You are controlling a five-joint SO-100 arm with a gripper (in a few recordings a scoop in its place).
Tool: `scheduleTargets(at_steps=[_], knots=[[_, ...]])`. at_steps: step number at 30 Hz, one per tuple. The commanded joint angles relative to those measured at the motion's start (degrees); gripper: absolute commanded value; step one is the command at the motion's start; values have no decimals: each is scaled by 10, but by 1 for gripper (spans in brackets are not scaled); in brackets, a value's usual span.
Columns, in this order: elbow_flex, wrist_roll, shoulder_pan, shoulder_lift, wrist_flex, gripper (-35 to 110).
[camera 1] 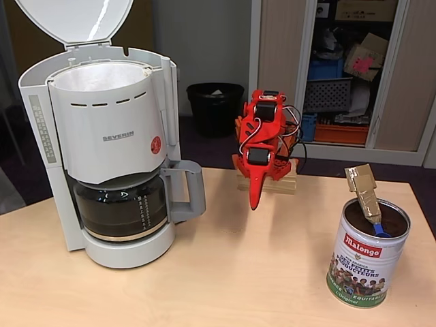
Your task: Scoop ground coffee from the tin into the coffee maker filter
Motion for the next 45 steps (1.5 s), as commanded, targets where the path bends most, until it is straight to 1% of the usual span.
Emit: scheduleTargets(at_steps=[1,8,17,19,45], knots=[[4,-9,-19,4,20,0],[4,-7,-47,4,69,0],[4,-22,-28,4,83,0],[4,-27,-28,4,113,0],[4,-37,-24,5,113,3]])
